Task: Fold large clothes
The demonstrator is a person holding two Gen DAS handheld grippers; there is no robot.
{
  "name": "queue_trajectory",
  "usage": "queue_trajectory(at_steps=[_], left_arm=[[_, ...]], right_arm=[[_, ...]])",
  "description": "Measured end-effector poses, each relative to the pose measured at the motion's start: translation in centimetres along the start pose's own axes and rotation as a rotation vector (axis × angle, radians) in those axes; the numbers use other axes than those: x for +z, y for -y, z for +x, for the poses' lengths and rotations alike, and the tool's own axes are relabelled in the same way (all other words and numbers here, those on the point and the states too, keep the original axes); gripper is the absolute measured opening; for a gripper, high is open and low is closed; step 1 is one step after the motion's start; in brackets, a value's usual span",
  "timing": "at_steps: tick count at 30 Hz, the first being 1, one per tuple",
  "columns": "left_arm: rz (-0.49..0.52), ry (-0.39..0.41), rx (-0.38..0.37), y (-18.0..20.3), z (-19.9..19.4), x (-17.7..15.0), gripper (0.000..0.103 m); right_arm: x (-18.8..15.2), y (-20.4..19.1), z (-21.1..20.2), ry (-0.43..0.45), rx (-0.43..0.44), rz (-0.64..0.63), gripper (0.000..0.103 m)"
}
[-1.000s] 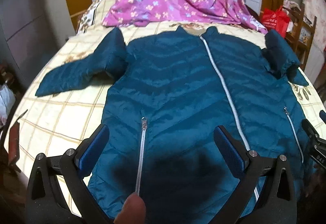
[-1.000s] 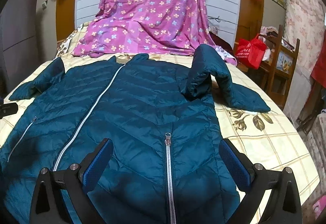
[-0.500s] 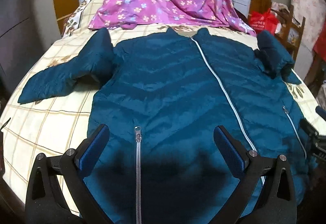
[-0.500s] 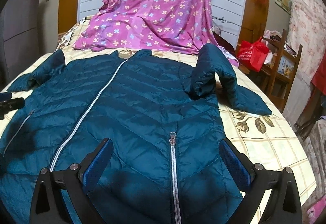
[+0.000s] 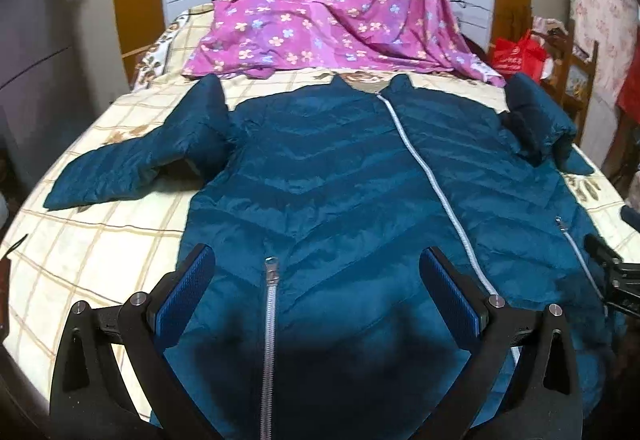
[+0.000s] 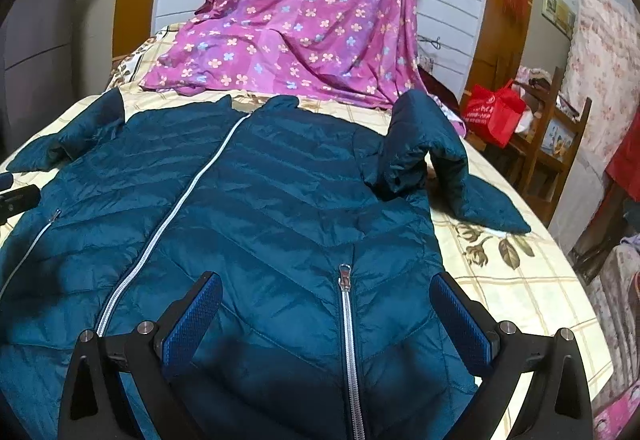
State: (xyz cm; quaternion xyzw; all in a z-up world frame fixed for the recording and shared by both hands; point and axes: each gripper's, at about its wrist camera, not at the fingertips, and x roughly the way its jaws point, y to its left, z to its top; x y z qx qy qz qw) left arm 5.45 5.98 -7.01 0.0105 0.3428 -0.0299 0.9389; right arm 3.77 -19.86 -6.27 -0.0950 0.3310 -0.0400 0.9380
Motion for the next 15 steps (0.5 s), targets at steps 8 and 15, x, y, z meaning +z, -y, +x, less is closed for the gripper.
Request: queue_trajectory(at_steps=[8,15], left_arm=[[-0.060,-0.036,-0.005,-0.74,0.64,-0.45,0.102],[-0.066,-0.045,-0.001,-0.82,0.78,-0.57,0.102]], right_arm=[[0.11,0.32,0.03,-0.004,-0.011,0.010,0.103],[0.03,0.14,-0.16,0.004,-0.015,-0.003,0.103]])
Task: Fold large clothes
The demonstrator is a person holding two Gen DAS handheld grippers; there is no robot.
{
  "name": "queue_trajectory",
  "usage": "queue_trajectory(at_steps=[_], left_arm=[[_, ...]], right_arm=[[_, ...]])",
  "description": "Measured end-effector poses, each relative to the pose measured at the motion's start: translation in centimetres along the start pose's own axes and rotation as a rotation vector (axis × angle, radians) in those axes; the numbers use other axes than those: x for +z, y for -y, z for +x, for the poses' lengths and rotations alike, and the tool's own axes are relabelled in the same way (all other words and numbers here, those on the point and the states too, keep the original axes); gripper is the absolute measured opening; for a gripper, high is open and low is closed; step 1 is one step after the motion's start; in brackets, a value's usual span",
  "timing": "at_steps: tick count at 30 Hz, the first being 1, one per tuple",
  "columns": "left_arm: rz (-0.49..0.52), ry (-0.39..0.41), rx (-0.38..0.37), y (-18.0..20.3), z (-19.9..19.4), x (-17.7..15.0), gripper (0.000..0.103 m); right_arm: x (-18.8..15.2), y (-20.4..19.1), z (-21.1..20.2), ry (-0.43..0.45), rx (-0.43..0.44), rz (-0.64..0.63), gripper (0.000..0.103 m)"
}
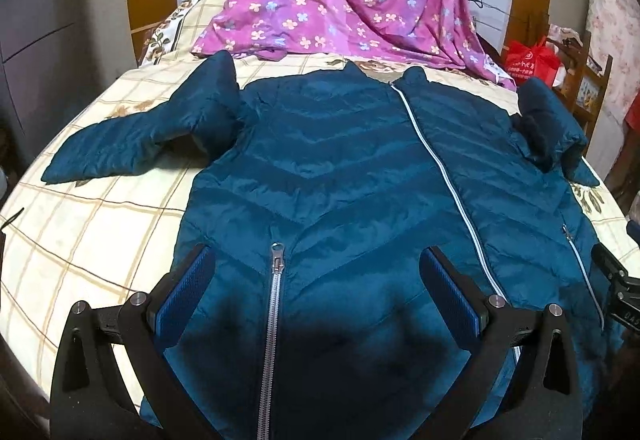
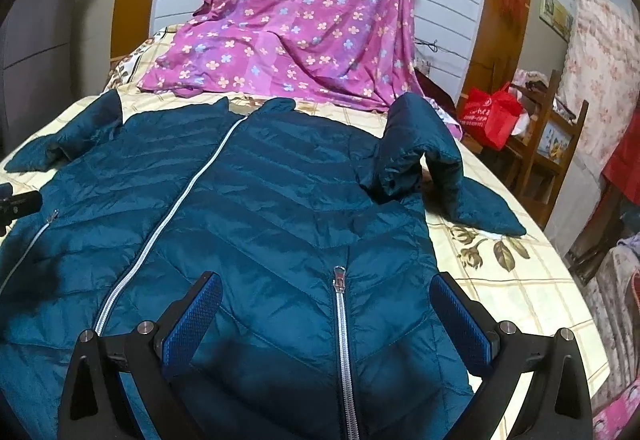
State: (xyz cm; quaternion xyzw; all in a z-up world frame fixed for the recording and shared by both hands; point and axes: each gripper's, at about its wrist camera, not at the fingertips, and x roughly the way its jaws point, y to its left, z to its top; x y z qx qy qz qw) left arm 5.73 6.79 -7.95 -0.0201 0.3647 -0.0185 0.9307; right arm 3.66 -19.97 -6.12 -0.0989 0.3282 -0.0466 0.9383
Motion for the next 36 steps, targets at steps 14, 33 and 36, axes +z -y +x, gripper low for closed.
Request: queue_trajectory(at_steps=[14,33,36], left_arm=[[-0.002,-0.002,-0.002,-0.12,0.13,-0.09,0.102],[-0.002,-0.006,-0.001,-0.02,0.11,-0.18,0.102],[-0.002,-0.007,-0.001,-0.02,0.12,-0.18,0.102]], right_arm=[[0.03,0.07,-0.13,0.007,-0.014,0.003,0.103],[0.01,0.39,-0.21,0.012,-0.018,0.004,0.103],[0.08,0.55,-0.24,0.013,-0.020,0.004,0.103]])
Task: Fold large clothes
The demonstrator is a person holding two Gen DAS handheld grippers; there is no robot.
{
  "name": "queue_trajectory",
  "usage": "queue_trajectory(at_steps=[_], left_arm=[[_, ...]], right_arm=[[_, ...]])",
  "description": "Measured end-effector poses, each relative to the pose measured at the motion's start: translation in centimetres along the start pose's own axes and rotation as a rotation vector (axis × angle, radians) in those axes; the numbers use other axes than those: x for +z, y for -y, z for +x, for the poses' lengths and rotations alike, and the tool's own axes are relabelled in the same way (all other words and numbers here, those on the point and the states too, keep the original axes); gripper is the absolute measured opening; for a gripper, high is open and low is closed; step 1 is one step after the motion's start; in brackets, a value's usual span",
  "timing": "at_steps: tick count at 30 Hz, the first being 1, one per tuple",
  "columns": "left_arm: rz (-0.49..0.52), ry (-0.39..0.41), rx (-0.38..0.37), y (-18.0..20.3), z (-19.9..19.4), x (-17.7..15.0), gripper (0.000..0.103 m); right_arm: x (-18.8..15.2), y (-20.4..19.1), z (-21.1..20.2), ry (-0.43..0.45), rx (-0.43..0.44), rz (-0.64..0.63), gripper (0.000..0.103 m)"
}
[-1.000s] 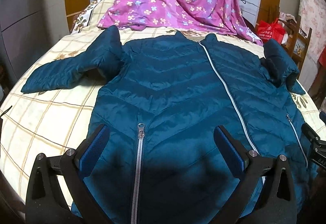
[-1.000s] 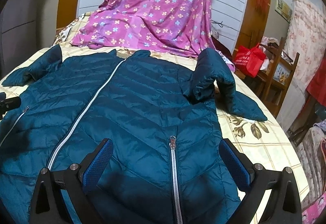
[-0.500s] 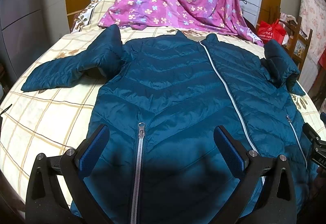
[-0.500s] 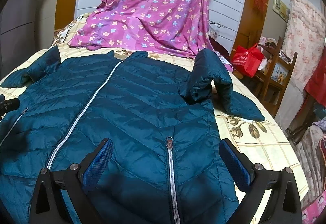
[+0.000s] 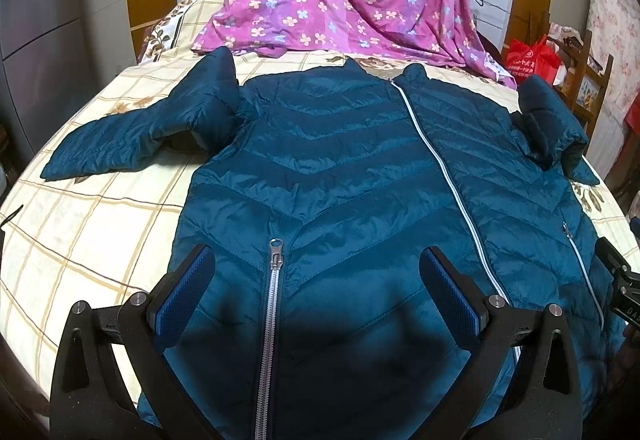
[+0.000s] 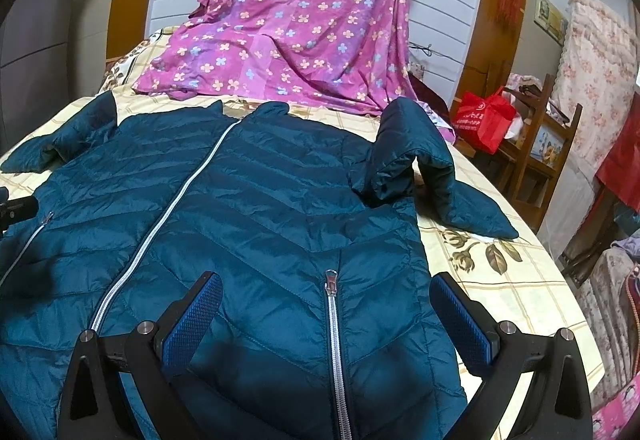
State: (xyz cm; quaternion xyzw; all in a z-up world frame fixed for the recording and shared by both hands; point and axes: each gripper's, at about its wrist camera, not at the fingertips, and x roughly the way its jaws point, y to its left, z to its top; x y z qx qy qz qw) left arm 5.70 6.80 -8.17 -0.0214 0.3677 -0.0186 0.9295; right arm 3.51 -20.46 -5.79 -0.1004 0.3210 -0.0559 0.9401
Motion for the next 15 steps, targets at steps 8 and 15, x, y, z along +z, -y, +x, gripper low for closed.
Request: queue_trajectory(at_steps=[8,15], left_arm=[[0.001,-0.002,0.002,0.11,-0.02,-0.07,0.102],[0.014,-0.008,0.007,0.52,0.13,-0.45,0.102]], right_arm=[[0.21,0.62,-0.16,0.007,-0.010,0.004,0.103],[0.17,0.49,-0.03,0.002,-0.019,0.000,0.103]])
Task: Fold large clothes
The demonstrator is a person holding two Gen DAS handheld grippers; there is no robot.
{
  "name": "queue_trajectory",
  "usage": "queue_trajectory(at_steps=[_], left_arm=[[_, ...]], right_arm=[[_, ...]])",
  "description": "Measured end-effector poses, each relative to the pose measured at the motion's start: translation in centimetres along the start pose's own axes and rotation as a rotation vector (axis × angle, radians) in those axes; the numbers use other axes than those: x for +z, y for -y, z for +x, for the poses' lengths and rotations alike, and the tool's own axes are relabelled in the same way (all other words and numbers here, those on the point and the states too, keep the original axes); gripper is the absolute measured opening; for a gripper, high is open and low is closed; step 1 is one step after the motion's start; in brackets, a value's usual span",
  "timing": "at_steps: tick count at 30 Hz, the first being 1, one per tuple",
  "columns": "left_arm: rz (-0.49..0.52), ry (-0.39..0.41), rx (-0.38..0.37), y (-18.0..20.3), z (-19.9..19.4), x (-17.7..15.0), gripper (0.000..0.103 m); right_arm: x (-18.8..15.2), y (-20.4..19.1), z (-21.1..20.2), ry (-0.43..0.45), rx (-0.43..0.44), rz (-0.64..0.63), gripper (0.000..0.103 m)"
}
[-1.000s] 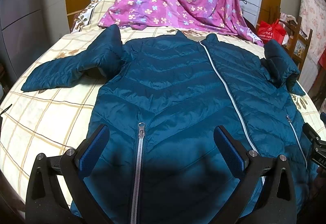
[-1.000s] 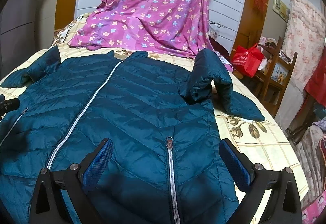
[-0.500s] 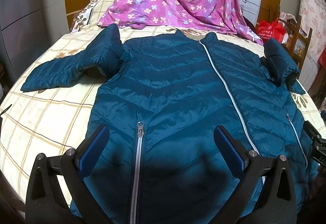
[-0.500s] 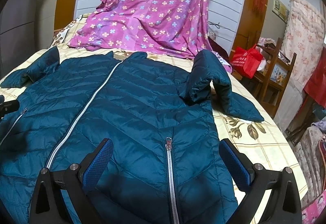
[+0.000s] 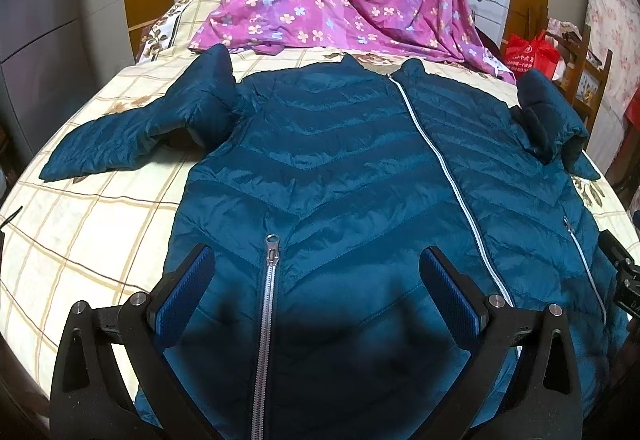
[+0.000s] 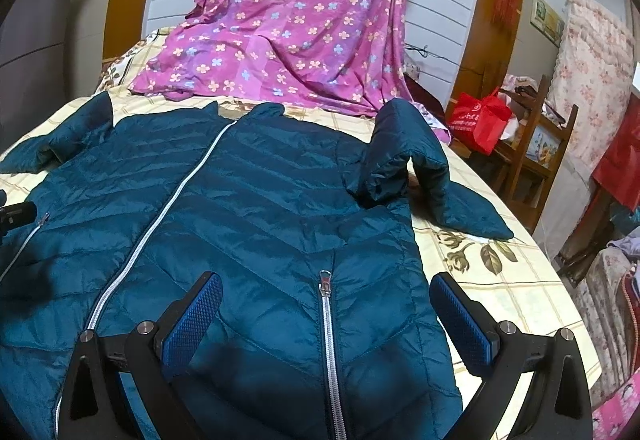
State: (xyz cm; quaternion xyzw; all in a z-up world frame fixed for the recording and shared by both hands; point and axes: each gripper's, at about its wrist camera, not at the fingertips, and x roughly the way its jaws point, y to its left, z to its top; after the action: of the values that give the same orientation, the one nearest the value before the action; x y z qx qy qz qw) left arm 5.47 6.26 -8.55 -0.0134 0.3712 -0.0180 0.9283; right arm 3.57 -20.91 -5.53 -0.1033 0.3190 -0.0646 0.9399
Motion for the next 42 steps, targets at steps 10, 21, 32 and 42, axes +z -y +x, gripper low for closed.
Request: queue_trajectory(at_steps=[10,21,32,42], left_arm=[[-0.004,-0.003,-0.002,-0.1,0.1,0.0,0.102],[0.000,-0.004,-0.002,-0.1,0.1,0.0,0.102],[-0.003,-0.004,-0.002,-0.1,0.1,0.0,0.102],[-0.003,-0.004,-0.001,0.0,0.1,0.0,0.102]], right_arm=[[-0.1,0.0,0.0,0.002,-0.004,0.000,0.103],[-0.1,-0.2,0.0,0.002,-0.005,0.001,0.103],[0.0,-1.0,-0.2,0.005,-0.003,-0.014,0.103],[-0.1,-1.1,-0.2,0.003,-0.001,-0.011,0.103]])
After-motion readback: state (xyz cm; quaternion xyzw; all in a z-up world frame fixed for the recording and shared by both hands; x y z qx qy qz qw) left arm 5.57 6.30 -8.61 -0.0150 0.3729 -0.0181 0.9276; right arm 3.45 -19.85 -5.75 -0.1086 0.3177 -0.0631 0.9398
